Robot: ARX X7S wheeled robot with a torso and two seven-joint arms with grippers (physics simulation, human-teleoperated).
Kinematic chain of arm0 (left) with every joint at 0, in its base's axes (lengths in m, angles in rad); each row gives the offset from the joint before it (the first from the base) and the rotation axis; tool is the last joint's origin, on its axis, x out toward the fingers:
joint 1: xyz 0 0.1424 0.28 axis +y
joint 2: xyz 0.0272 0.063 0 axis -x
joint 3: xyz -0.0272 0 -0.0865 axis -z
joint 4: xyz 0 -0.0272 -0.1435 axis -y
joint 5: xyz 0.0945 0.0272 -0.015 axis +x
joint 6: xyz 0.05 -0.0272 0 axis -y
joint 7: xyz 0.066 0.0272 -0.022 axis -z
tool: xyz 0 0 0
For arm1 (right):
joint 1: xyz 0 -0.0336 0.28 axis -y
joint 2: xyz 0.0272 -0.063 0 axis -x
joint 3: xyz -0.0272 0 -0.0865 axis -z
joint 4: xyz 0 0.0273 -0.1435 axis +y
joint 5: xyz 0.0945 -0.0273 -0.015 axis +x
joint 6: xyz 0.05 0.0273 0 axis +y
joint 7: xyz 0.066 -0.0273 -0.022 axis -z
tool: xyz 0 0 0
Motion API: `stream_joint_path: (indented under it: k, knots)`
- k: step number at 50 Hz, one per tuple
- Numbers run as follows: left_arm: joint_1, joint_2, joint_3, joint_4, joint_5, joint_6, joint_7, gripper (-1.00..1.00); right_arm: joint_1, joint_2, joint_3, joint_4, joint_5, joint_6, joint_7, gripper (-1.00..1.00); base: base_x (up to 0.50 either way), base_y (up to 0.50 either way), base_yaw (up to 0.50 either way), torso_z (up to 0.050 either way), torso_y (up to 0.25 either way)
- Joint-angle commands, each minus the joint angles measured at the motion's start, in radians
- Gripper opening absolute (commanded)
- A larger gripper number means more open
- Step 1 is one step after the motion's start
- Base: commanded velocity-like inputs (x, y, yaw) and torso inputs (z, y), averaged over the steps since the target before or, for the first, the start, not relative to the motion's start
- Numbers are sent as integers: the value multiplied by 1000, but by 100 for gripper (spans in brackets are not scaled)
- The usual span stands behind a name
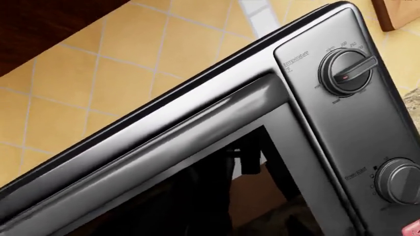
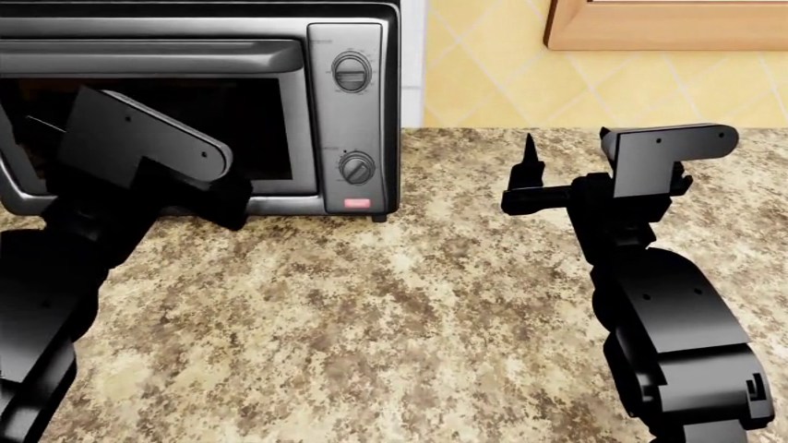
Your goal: Open the toaster oven door.
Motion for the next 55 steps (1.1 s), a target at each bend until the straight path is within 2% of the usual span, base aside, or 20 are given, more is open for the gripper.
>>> stream_joint_path:
  k: [1,7,17,24,27,31,55]
  knots:
    - [-90,-257,202,117,93,-48,102,100,0,2,0,-7,8,4,4,100,0,0,0,0,0]
    - [-190,-387,372,137,183,0,211,100,-3,0,-1,-6,13,-3,4,100,0,0,0,0,0]
    - [-366,-458,562,58,321,137,393,100,-7,-1,-2,6,18,-16,3,100,0,0,0,0,0]
    - [-428,-446,617,-4,371,183,454,100,-8,-2,-6,7,22,-18,4,100,0,0,0,0,0]
    - [-502,-404,692,-115,429,261,526,100,-5,-3,-9,9,24,-16,3,100,0,0,0,0,0]
    - [-544,-364,733,-202,460,310,557,100,-3,-2,-10,9,26,-15,3,100,0,0,0,0,0]
    - [-646,-196,833,-557,545,510,549,100,-10,12,-6,5,33,-16,15,100,0,0,0,0,0]
